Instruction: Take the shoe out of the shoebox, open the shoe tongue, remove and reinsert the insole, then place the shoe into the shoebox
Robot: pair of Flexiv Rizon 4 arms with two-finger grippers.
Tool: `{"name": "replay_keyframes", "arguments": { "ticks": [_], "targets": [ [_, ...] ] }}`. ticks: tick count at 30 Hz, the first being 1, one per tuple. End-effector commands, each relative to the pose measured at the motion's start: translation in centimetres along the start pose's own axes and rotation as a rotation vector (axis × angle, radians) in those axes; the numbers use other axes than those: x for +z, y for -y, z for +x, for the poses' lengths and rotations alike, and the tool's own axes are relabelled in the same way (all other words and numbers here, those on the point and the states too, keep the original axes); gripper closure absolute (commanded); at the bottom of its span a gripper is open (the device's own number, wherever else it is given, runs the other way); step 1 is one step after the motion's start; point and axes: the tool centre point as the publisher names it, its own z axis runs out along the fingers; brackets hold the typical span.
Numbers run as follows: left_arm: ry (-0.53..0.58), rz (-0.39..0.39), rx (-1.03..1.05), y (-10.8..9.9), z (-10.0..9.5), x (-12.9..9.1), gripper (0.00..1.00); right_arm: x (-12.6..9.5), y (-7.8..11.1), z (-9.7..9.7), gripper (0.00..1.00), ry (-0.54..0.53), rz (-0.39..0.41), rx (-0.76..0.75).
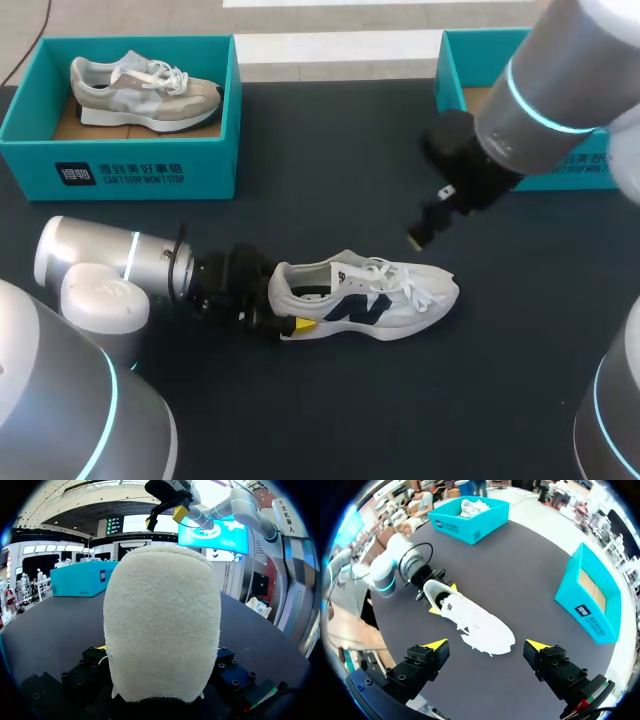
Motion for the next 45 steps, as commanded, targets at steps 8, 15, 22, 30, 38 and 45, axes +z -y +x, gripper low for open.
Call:
{"name": "replay_keyframes", "arguments": {
  "ticks": [8,15,22,30,38,45],
  "targets": [
    [-0.002,-0.002,-0.001,-0.5,0.0,0.0,1.00,3.5,-3.1,4.6,0.00,0.219,0.021,0.334],
    [-0.002,-0.002,-0.001,-0.5,0.0,0.0,1.00,5.8,-3.0,6.2,0.00,0.249,0.087,0.385],
    [-0.002,-0.002,-0.001,-0.5,0.0,0.0,1.00,6.6,-2.9,7.0,0.00,0.287,0.111,0.403],
    [-0.002,-0.002,-0.001,-0.5,0.0,0.0,1.00,6.6,-2.9,7.0,0.00,0.287,0.111,0.403],
    [-0.002,-0.002,-0.001,-0.5,0.0,0.0,1.00,7.6,-3.9,7.9,0.00,0.343,0.109,0.593],
    [-0.002,-0.002,-0.001,-0.5,0.0,0.0,1.00,9.4,-3.9,8.3,0.00,0.359,0.159,0.658]
  ]
}}
